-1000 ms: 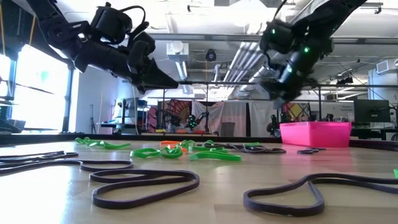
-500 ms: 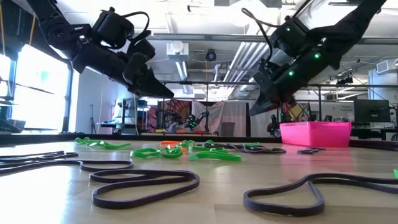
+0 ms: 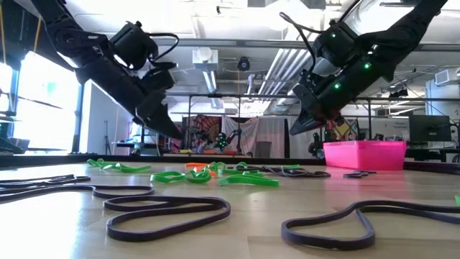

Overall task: Sort rubber bands into baskets
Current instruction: Put the orange rubber band into the red bin

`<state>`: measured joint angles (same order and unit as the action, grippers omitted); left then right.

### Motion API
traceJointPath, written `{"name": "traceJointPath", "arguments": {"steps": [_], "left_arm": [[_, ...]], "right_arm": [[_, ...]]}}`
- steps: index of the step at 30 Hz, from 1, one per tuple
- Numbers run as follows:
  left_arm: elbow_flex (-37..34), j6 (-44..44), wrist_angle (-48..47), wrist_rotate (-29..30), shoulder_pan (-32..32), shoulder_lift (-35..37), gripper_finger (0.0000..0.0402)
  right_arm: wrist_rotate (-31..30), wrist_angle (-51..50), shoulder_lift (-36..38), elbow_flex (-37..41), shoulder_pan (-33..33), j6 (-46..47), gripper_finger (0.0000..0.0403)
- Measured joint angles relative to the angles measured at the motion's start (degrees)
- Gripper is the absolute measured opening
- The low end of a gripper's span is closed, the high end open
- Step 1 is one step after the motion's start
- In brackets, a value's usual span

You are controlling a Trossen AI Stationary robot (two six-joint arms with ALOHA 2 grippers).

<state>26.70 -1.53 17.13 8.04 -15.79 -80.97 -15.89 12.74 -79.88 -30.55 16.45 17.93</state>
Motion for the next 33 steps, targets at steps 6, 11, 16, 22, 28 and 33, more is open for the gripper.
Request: {"name": "traceJointPath", "arguments": {"steps": [6, 11, 16, 22, 28, 33], "left_arm": [[1.5, 0.6, 0.4, 0.4, -0.4, 0.0, 0.0131], [4.4, 1.0, -0.5, -0.4, -1.1, 0.0, 0.0138], [6.1, 2.3, -2.9, -1.7, -2.4, 0.0, 0.0139], [6.3, 2.5, -2.8, -4.4, -3.4, 0.0, 0.0139], [6.3, 3.7, -1.5, -4.4, -4.0, 0.0, 0.0139], [6.3, 3.7, 1.0, -4.4, -4.1, 0.0, 0.0139]], "right_arm": [[0.0, 0.0, 0.0, 0.0, 0.0, 0.0, 0.0], [0.0, 0.0, 0.0, 0.0, 0.0, 0.0, 0.0], [0.0, 0.0, 0.0, 0.0, 0.0, 0.0, 0.0], [0.0, 0.0, 0.0, 0.0, 0.0, 0.0, 0.0], [0.0, 0.1, 0.0, 0.0, 0.0, 0.0, 0.0], [0.0, 0.1, 0.0, 0.0, 0.0, 0.0, 0.0]]}}
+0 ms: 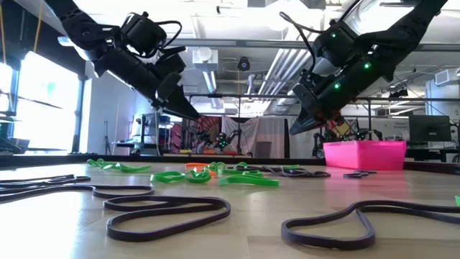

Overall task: Sort rubber bands into baskets
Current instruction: Put the orange rubber band into the red bin

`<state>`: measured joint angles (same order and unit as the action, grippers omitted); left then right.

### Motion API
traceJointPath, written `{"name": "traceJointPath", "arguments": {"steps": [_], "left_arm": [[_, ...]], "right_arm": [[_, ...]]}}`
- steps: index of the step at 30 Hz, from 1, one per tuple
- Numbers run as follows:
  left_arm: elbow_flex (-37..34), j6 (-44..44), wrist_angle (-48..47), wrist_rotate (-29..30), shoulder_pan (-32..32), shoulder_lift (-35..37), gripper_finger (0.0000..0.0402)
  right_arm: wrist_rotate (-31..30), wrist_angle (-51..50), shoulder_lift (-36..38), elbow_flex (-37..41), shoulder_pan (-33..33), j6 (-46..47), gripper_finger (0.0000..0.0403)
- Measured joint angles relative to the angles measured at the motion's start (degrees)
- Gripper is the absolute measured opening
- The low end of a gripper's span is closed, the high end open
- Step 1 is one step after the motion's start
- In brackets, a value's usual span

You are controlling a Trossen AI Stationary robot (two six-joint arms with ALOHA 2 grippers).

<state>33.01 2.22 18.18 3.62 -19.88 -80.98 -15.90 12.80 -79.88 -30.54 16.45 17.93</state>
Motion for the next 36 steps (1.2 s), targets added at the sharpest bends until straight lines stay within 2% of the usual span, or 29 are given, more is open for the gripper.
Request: {"name": "traceJointPath", "arguments": {"steps": [6, 11, 24, 30, 36], "left_arm": [[0.0, 0.0, 0.4, 0.0, 0.0, -0.2, 0.0139], [1.0, -0.5, 1.4, 0.0, 0.0, -3.2, 0.0139], [9.7, 3.1, -12.1, 0.0, -2.4, -11.0, 0.0139], [9.9, 4.0, -11.4, -2.0, -4.3, -16.5, 0.0139], [9.9, 4.1, -7.9, -0.3, -5.0, -20.9, 0.0139]], "right_arm": [[0.0, 1.6, 0.0, 0.0, 0.0, -0.3, 0.0], [0.0, 3.9, 0.0, 0.0, 0.0, -1.5, 0.0], [0.0, 3.8, 0.0, 0.0, 0.0, -1.5, 0.0], [0.0, 3.8, 0.0, 0.0, 0.0, -2.5, 0.0], [0.0, 3.8, 0.0, 0.0, 0.0, -2.5, 0.0]]}}
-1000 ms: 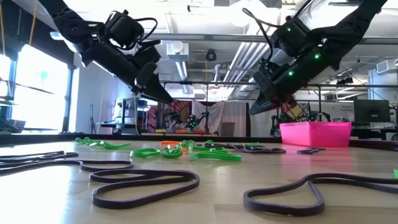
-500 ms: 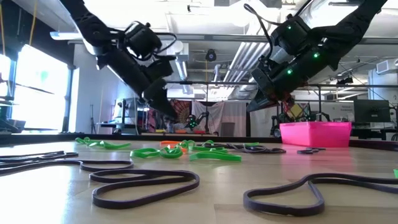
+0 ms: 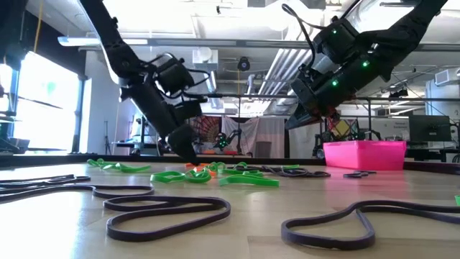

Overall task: Sort rubber bands into baskets
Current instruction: Put the orange rubber band into the red bin

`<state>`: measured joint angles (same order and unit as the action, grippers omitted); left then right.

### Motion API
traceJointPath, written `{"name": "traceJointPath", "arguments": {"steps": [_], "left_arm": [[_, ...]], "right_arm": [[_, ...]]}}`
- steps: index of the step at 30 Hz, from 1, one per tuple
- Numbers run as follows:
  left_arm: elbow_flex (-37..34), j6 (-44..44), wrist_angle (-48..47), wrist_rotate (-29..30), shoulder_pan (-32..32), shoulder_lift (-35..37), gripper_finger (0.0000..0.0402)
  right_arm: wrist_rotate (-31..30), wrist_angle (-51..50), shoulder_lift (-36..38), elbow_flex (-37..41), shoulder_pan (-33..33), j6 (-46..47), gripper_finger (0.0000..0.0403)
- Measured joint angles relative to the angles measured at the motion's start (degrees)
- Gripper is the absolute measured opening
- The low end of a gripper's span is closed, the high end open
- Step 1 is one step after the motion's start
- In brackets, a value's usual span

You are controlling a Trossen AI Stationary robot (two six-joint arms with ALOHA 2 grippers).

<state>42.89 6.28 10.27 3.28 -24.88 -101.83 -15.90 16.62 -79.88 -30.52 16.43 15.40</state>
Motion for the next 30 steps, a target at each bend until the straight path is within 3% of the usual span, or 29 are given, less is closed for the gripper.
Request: {"name": "traceJointPath", "arguments": {"steps": [8, 11, 15, 26, 30], "left_arm": [[0.2, 2.6, 1.3, -0.5, -0.8, -2.3, 0.0121], [0.2, 2.5, 0.9, -0.7, -0.7, -2.1, 0.0077], [0.2, 0.6, 1.3, -0.1, -0.2, -2.2, 0.0011], [0.0, -1.1, 2.7, 2.6, 4.6, -2.1, 0.0002], [0.0, -1.3, 1.9, 2.7, 6.2, -2.0, 0.0001]], "right_arm": [[0.0, 0.0, 0.0, 0.0, 0.0, -0.2, 0.0], [0.4, 0.3, 0.0, 0.0, 0.0, -0.2, 0.0], [5.9, 0.0, 0.0, 0.0, 0.0, -1.7, 0.0], [4.8, 0.5, 0.0, 0.0, 0.0, -5.4, 0.0], [0.6, 0.6, 0.0, 0.0, 0.0, -3.8, 0.0]]}}
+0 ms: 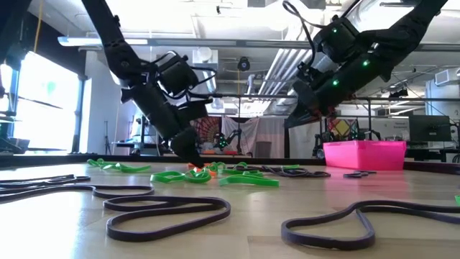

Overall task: Sort rubber bands into baskets
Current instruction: Put the orange rubber band into the red bin

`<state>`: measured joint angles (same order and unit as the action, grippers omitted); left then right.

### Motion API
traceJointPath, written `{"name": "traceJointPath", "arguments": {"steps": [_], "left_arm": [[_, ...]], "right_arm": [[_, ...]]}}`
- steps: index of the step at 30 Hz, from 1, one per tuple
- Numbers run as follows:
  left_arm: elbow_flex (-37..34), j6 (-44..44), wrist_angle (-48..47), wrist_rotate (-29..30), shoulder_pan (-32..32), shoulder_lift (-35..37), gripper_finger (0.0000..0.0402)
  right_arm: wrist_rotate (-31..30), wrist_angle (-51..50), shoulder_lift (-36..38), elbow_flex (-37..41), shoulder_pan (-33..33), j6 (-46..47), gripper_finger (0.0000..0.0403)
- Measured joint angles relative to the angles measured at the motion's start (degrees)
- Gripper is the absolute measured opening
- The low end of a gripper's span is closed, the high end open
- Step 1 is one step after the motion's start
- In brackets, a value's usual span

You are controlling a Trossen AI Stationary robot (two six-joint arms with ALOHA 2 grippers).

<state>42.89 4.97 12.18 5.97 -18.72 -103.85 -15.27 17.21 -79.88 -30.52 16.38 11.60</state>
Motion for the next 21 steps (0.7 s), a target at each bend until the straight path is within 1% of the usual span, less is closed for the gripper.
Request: {"name": "traceJointPath", "arguments": {"steps": [5, 10, 14, 16, 21], "left_arm": [[0.0, -2.3, 0.4, 0.4, 2.5, 0.0, 0.0001], [-0.1, -2.9, 5.7, 3.2, 5.1, -0.2, 0.0], [1.9, -5.5, 4.4, 3.8, 5.7, -0.1, 0.0], [2.9, -6.0, 3.2, 3.6, 6.3, -0.1, 0.0], [4.1, -6.0, 4.9, 3.6, 8.1, -0.1, 0.0]], "right_arm": [[-0.7, -0.2, 0.0, 0.0, 0.0, -0.3, 0.0], [-0.7, -0.1, 0.0, 0.0, 0.0, -1.6, 0.0002], [-0.6, -0.2, 0.0, 0.0, 0.0, -0.7, 0.0015], [0.7, -0.2, 0.0, 0.0, 0.0, 0.1, 0.0024], [0.9, 0.0, 0.0, 0.0, 0.0, 0.0, 0.0039]]}}
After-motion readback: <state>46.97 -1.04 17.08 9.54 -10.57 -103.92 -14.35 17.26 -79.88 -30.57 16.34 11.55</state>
